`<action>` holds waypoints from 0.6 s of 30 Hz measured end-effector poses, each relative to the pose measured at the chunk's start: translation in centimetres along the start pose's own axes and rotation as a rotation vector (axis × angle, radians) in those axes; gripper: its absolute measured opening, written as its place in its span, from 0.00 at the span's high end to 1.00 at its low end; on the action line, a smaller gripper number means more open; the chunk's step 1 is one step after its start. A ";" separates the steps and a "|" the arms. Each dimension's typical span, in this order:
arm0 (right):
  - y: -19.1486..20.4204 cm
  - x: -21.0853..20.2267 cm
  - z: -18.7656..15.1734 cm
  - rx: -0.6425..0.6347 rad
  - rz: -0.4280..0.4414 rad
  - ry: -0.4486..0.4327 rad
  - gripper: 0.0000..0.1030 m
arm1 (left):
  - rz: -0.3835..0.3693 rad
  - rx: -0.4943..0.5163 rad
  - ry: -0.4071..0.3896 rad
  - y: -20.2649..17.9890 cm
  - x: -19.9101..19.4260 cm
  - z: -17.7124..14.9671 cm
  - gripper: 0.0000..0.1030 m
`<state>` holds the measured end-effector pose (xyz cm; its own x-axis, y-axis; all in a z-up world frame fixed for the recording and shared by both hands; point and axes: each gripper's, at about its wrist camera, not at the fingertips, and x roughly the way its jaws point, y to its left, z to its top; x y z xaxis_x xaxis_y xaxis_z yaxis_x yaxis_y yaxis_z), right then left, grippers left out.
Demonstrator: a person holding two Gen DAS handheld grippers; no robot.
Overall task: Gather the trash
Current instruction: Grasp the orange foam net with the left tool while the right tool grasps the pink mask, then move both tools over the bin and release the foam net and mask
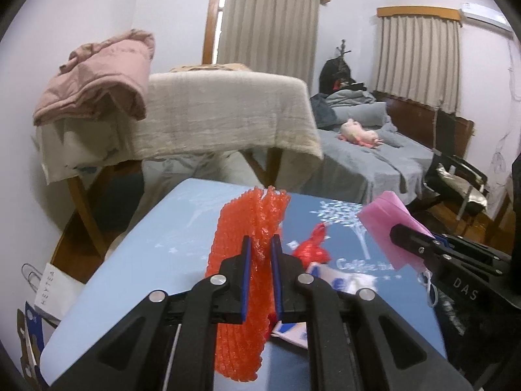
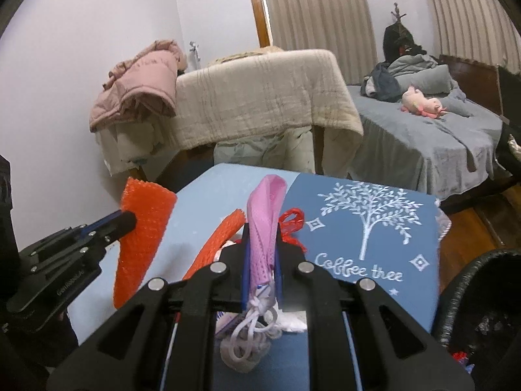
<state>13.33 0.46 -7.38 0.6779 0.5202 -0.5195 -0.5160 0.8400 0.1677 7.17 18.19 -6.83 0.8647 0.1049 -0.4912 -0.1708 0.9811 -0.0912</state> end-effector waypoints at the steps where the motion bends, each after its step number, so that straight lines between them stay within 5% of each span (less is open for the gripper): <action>1: -0.3 -0.5 0.0 0.003 -0.005 -0.007 0.89 | -0.013 0.006 -0.005 -0.6 -0.3 0.2 0.89; 18: -7.0 -10.0 -0.7 0.083 -0.157 -0.097 0.89 | -0.222 0.100 -0.049 -11.4 -2.5 1.5 0.89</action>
<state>9.82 -10.72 -3.99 0.7960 0.3908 -0.4622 -0.3577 0.9197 0.1617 7.69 6.97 -3.28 0.8979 -0.1097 -0.4263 0.0716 0.9920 -0.1044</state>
